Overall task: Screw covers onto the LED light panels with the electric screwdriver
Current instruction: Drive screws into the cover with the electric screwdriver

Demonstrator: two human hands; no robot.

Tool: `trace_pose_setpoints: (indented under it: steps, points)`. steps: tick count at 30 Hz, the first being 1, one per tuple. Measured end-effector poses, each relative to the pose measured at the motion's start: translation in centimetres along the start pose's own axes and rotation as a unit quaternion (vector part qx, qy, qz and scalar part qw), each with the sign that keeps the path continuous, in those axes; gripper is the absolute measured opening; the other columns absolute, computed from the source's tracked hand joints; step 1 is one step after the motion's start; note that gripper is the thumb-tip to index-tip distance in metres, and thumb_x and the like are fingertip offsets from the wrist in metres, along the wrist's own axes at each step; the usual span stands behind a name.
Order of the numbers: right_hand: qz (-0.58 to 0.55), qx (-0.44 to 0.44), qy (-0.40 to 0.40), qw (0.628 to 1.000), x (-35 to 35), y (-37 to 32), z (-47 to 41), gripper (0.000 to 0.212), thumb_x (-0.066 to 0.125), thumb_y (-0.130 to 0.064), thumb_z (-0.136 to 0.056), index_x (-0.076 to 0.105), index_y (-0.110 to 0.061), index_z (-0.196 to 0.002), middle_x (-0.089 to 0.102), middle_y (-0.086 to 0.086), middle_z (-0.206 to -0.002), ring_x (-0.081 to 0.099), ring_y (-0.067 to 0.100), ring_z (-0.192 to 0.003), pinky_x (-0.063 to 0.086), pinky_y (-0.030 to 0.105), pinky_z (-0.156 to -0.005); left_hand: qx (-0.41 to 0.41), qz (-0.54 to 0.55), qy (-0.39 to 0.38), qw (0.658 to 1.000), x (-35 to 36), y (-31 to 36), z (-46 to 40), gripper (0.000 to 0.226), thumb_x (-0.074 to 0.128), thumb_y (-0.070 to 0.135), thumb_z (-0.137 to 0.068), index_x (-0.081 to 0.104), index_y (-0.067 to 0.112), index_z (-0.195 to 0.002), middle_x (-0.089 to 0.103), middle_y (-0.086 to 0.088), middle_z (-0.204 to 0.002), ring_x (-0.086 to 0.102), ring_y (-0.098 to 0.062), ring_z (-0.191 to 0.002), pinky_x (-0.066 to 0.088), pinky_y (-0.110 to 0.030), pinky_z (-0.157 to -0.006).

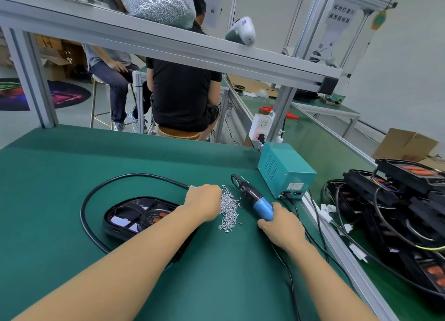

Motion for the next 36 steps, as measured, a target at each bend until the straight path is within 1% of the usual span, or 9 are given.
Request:
trace_pose_setpoints:
  steps: [7, 13, 16, 22, 24, 27, 31, 34, 36]
  points:
    - [0.003, 0.006, -0.158, 0.987, -1.1, -0.2, -2.8, 0.038, 0.071, -0.028, -0.071, 0.048, -0.014, -0.098, 0.055, 0.0, -0.085, 0.053, 0.018, -0.075, 0.043, 0.027, -0.062, 0.005, 0.339, 0.113, 0.934, -5.6, -2.9, 3.1, 0.013, 0.066, 0.008, -0.076, 0.068, 0.017, -0.066, 0.067, 0.003, -0.062, 0.059, -0.008, -0.06, 0.045, -0.018, -0.061]
    - [-0.346, 0.074, -0.112, 0.929, -4.6, -0.1, -2.1, 0.032, 0.067, -0.008, -0.054, 0.054, -0.008, -0.083, 0.049, 0.005, -0.065, 0.042, 0.019, -0.052, 0.036, 0.02, -0.047, -0.05, 0.587, 0.106, 0.801, -5.0, -7.5, 6.5, 0.014, 0.077, 0.0, -0.073, 0.074, 0.013, -0.072, 0.071, -0.004, -0.068, 0.064, -0.01, -0.063, 0.053, -0.018, -0.062]
    - [-0.514, 0.039, -0.091, 0.852, -8.3, -1.8, -1.4, 0.038, 0.059, 0.005, -0.072, 0.061, -0.012, -0.107, 0.049, 0.007, -0.071, 0.044, 0.016, -0.05, 0.041, 0.022, -0.047, -0.06, 0.645, 0.112, 0.754, -4.8, -8.3, 7.4, 0.015, 0.076, -0.002, -0.072, 0.076, 0.013, -0.071, 0.072, -0.01, -0.072, 0.065, -0.013, -0.064, 0.054, -0.018, -0.062]
    - [-0.811, -0.078, -0.046, 0.577, -13.9, -6.4, 1.6, 0.028, 0.048, 0.005, -0.087, 0.056, -0.02, -0.098, 0.06, -0.001, -0.064, 0.058, 0.01, -0.053, 0.053, 0.021, -0.055, -0.048, 0.724, 0.116, 0.679, -4.5, -7.6, 8.7, 0.014, 0.065, 0.0, -0.081, 0.074, 0.01, -0.079, 0.072, -0.009, -0.074, 0.065, -0.012, -0.066, 0.054, -0.019, -0.063]
    - [-0.79, -0.081, -0.022, 0.607, -14.3, -7.7, 2.3, 0.02, 0.055, 0.003, -0.088, 0.054, -0.017, -0.091, 0.057, -0.001, -0.061, 0.054, 0.01, -0.047, 0.049, 0.02, -0.049, -0.052, 0.726, 0.122, 0.675, -4.3, -7.4, 8.9, 0.012, 0.062, 0.0, -0.085, 0.071, 0.007, -0.083, 0.071, -0.005, -0.07, 0.063, -0.011, -0.064, 0.053, -0.018, -0.062]
    - [-0.66, -0.042, 0.012, 0.75, -14.2, -8.7, 2.3, 0.018, 0.069, 0.005, -0.079, 0.057, -0.008, -0.085, 0.058, 0.005, -0.064, 0.055, 0.01, -0.043, 0.045, 0.019, -0.043, -0.062, 0.712, 0.127, 0.688, -4.3, -7.3, 9.2, 0.012, 0.058, 0.002, -0.09, 0.068, 0.008, -0.085, 0.07, -0.002, -0.07, 0.062, -0.01, -0.065, 0.052, -0.02, -0.063]
    - [-0.663, 0.031, -0.068, 0.745, -13.0, -8.8, 1.7, 0.011, 0.069, -0.003, -0.084, 0.059, -0.003, -0.087, 0.064, 0.007, -0.065, 0.055, 0.011, -0.043, 0.049, 0.021, -0.044, -0.027, 0.701, 0.11, 0.704, -4.4, -6.1, 9.8, 0.011, 0.056, 0.005, -0.091, 0.065, 0.008, -0.085, 0.072, -0.006, -0.077, 0.061, -0.01, -0.066, 0.052, -0.02, -0.061]
    - [-0.425, -0.02, 0.029, 0.904, -13.6, -8.2, 1.1, 0.027, 0.074, -0.008, -0.079, 0.054, -0.007, -0.097, 0.059, 0.007, -0.074, 0.055, 0.016, -0.046, 0.05, 0.032, -0.055, -0.004, 0.678, 0.11, 0.727, -4.8, -5.1, 10.1, 0.009, 0.054, 0.003, -0.093, 0.063, 0.003, -0.09, 0.074, -0.007, -0.084, 0.06, -0.009, -0.065, 0.051, -0.019, -0.06]
    - [-0.291, -0.052, 0.097, 0.95, -14.2, -8.3, 1.3, 0.036, 0.075, -0.014, -0.075, 0.052, -0.013, -0.103, 0.057, 0.004, -0.082, 0.057, 0.019, -0.051, 0.053, 0.039, -0.065, 0.021, 0.656, 0.106, 0.747, -5.1, -4.1, 10.1, 0.01, 0.054, 0.003, -0.093, 0.063, 0.002, -0.09, 0.075, -0.003, -0.089, 0.06, -0.008, -0.067, 0.05, -0.018, -0.061]
Point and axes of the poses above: each hand's wrist, its own z-axis away from the middle knuckle, its own x-axis out of the palm, y = z × x, the point moved 5 cm from there along -z, towards the middle knuckle
